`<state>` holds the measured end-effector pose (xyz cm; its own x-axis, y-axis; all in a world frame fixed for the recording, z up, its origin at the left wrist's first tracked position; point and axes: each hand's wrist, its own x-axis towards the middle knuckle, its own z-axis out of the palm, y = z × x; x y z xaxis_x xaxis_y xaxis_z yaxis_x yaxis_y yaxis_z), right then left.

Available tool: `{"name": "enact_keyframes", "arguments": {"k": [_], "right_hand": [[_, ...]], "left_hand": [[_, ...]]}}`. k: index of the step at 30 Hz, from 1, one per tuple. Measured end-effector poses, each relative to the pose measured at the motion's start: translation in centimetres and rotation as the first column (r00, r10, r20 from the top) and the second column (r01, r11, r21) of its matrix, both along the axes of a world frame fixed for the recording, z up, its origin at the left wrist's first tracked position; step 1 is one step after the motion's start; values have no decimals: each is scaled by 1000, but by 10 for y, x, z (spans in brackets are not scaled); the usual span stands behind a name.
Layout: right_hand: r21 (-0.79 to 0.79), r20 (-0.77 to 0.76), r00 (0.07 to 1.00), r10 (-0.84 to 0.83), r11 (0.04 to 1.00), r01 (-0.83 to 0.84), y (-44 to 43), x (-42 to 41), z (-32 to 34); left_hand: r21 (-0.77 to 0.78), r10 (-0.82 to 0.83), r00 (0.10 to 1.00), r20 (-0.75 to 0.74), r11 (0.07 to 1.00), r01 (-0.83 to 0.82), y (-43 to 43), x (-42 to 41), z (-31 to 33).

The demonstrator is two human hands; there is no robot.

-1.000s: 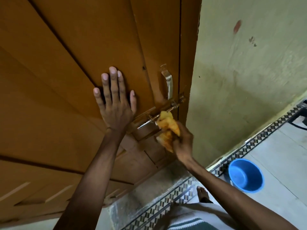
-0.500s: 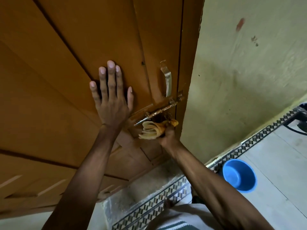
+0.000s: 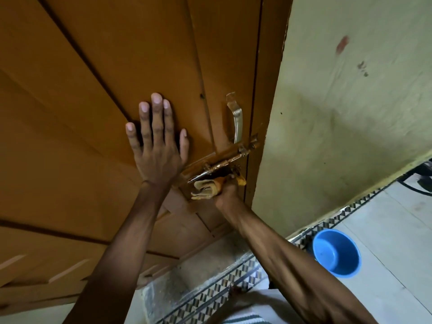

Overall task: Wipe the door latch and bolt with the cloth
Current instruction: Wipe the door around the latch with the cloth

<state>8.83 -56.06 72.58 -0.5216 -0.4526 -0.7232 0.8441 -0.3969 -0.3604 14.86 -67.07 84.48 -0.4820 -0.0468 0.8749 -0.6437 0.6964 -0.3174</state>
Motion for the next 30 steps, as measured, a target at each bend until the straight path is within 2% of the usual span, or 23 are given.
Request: {"name": "enact_keyframes", "arguments": {"k": [3,5,8,12,14,16,18,19,20,23,27,30], "right_hand": [[-17,29,992,119,993,-119,13,7,10],[-13,34,990,138,990,-137,15,4,5],[32,-10,992,130,991,-129,9,-7,-15],[147,-51,982,182,974,-173,14,-11,1],[199,-122,959,255,953,-228,15,-7,3],[168,-170,948,270,956,-242,9,-12,-28],[118,-103,968,231,969,-219,15,-11,-39],[103,-64,972,228,970,-221,25,-5,-19],[120,-57,966,253,962,-245,37,2,2],[166,-104,963,248,959,-229,66,6,4],[244,-3,997,82,967,-79,92,-7,-11],[214,1,1000,-12,977,12,91,-14,-2]], "left_hand": [[-20,2,1000,-6,1000,-2,-1,-1,-1],[-22,7,1000,-7,1000,-7,-2,-2,-2],[-11,12,1000,-15,1000,-13,-2,-1,-1],[-8,23,1000,-18,1000,-23,-3,-2,0],[-6,28,999,-21,1000,-28,-3,-2,0],[-10,30,999,-20,1000,-30,-2,-3,-1],[-14,27,1000,-15,1000,-27,-2,-3,-1],[-16,23,1000,-13,1000,-23,-2,-3,-1],[-17,19,1000,-12,1000,-19,-2,-3,0],[-16,8,1000,-13,1000,-9,-1,-2,0],[-10,13,1000,-21,1000,-14,-2,-2,1],[-3,17,1000,-17,1000,-17,-3,-3,0]]}}
